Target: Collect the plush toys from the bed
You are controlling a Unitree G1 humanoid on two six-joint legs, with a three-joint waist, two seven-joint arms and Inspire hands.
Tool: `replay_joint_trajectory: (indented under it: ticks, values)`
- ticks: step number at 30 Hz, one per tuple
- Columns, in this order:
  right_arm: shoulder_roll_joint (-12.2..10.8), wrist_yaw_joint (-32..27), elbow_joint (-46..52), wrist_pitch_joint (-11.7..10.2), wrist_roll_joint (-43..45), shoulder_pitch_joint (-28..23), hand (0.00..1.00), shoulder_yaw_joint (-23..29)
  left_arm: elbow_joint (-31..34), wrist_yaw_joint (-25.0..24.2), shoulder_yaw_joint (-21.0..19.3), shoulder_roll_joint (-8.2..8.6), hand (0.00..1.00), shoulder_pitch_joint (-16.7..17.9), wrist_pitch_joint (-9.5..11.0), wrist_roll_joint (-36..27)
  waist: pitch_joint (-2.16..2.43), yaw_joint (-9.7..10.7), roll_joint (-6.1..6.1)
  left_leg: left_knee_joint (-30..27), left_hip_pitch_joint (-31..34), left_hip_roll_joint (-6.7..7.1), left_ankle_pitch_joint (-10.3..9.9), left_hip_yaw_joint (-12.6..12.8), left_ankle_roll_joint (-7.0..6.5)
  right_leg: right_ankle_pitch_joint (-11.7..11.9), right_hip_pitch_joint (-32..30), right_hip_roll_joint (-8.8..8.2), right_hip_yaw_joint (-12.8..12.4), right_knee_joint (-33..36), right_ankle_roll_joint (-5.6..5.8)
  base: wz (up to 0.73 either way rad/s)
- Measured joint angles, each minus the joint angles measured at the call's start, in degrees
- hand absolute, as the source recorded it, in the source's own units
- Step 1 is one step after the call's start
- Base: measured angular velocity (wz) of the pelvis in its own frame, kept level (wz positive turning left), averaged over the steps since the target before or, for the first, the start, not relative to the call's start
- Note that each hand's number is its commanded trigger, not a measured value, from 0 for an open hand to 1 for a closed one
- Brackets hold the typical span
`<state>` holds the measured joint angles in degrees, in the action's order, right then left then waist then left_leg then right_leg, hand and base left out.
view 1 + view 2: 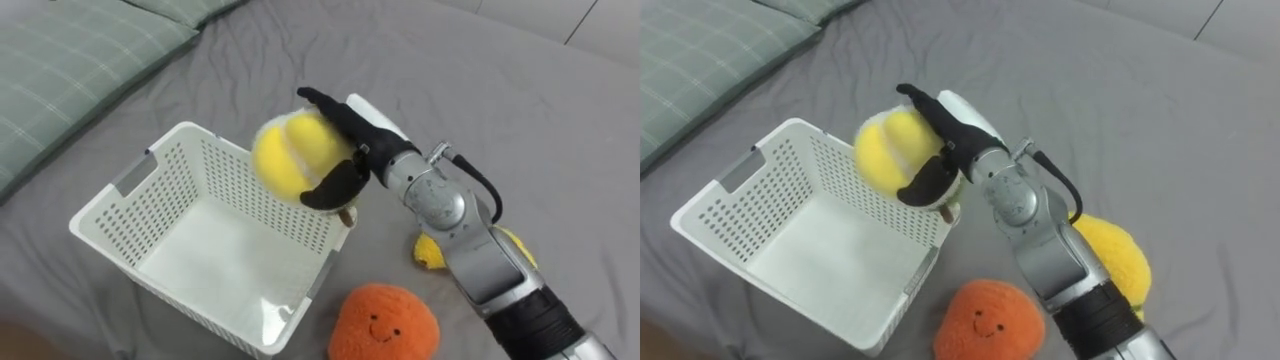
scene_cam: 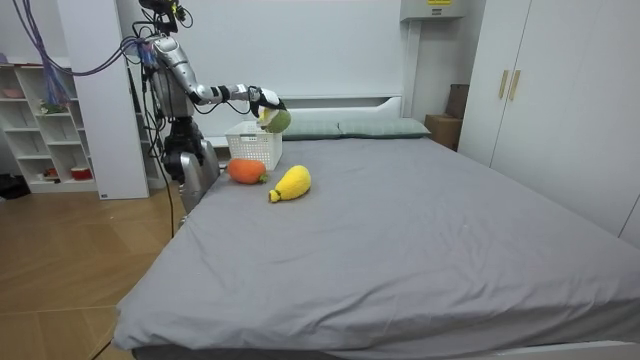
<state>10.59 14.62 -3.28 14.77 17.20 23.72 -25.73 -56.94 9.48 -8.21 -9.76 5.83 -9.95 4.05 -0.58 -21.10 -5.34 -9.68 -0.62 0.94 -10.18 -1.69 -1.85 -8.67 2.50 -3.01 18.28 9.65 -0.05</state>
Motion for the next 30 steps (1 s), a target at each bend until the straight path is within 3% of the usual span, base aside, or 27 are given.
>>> replay_joint_trajectory:
  ticks: [5, 8, 15, 18, 30]
  values:
    - [-2.17, 2.86, 1.82, -0.66, -1.99, 0.0, 0.0, -0.07, 0.08, -0.02, 0.0, 0.0, 0.0, -0.15, 0.04, 0.09, 0.35, -0.04, -0.5, -0.01, 0.17, -0.1, 0.1, 0.09, 0.13, 0.01, -0.47, 0.05, -0.17, 0.01, -0.01, -0.01]
    - [-2.18, 4.06, 2.04, -1.0, -4.84, 0.0, 0.0, -0.16, 0.23, -0.04, -0.05, 0.0, 0.0, -0.38, 0.12, 0.11, 0.49, 0.0, -0.96, 0.05, 0.18, -0.1, 0.1, 0.12, 0.13, 0.01, -0.45, 0.0, 0.21, 0.0, -0.01, 0.0]
    - [-2.34, 5.98, 4.31, -0.99, -7.44, 0.0, 0.0, -0.16, 0.25, -0.05, -0.06, -0.04, 0.0, -1.38, 0.68, 0.1, 0.07, 0.02, -2.35, 0.24, 0.4, -0.1, 0.09, 0.13, 0.12, 0.01, -0.46, 0.02, 0.36, 0.01, -0.01, 0.0]
    - [-2.35, 6.39, 4.35, -0.99, -8.76, 0.0, 0.0, -0.16, 0.26, -0.16, -0.04, -0.04, 0.0, -1.29, 0.68, 0.05, 0.1, 0.0, -2.87, 0.05, 0.39, -0.09, 0.08, 0.18, 0.11, 0.01, -0.46, 0.12, 0.34, 0.03, -0.01, 0.0]
    - [-2.29, 7.77, 4.44, -1.0, -10.79, 0.0, 0.0, -0.15, 0.51, -0.15, 0.02, -0.26, 0.0, -1.25, 0.85, -0.02, -0.03, -0.13, -2.68, 0.13, 0.02, -0.19, 0.08, 0.79, 0.11, 0.02, -0.51, 0.1, -0.24, 0.02, -0.01, -0.02]
